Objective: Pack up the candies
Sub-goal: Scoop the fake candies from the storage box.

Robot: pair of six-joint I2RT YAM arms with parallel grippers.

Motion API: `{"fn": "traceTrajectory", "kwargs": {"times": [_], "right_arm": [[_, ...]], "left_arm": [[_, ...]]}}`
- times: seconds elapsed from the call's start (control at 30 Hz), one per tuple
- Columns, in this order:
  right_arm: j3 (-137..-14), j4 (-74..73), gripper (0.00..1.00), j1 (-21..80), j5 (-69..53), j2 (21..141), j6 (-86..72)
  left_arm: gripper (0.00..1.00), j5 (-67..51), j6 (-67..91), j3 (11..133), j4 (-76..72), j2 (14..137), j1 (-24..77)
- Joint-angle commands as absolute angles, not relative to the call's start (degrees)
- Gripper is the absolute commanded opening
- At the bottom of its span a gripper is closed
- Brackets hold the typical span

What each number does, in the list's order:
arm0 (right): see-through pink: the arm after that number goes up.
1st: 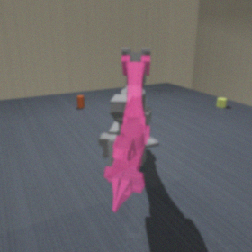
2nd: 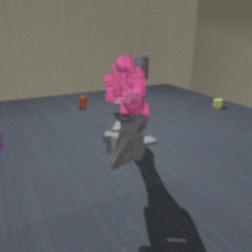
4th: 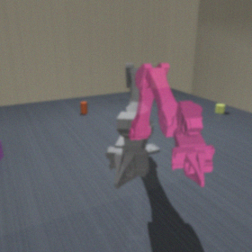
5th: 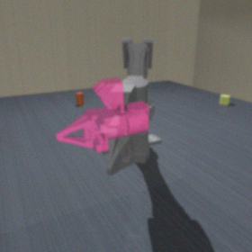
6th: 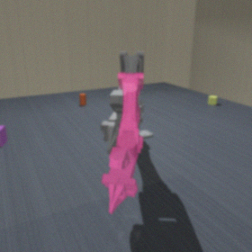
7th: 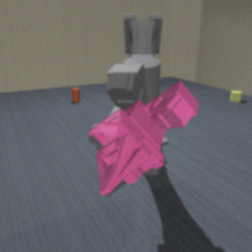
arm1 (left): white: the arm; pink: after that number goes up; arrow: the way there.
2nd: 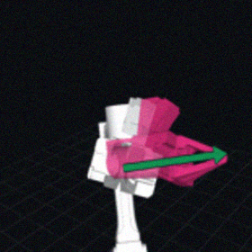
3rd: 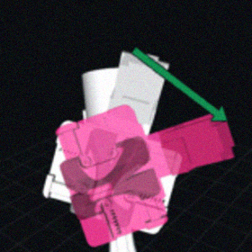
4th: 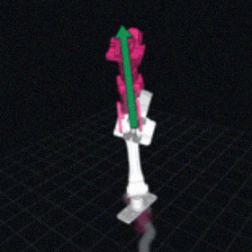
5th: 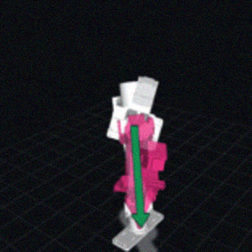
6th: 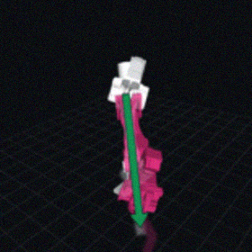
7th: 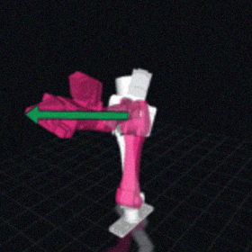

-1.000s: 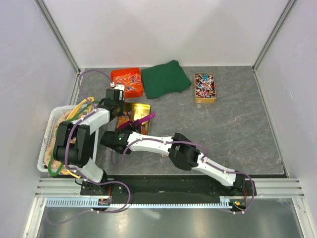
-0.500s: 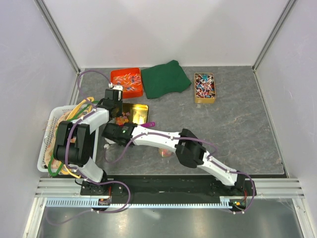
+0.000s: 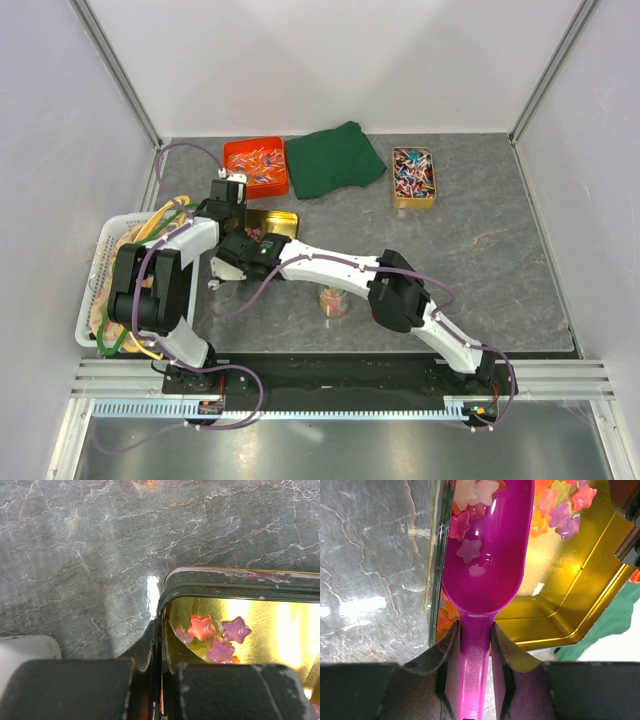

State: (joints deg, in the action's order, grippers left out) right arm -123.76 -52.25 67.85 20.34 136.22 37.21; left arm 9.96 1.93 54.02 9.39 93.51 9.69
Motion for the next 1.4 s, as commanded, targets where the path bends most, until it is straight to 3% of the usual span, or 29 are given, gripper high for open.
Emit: {"fn": "traceTrajectory", "kwargs": {"times": [0.0,1.0,1.37], "right_arm": [[-124.9,-46.8,0.00,68.3,9.3,133.4,34.8],[-113.9,-44.1,0.00,62.8,4.6,123.9,28.7],[-104.4,-39.3,0.00,62.3,6.1,122.5,28.6]], "left_arm": [[0.02,9.1,4.0,55.4,4.0,93.5,10.3],[0.02,8.4,4.0,55.3,3.8,93.8,9.6],[0.02,8.3,4.1,55.2,3.8,93.8,9.4]]}}
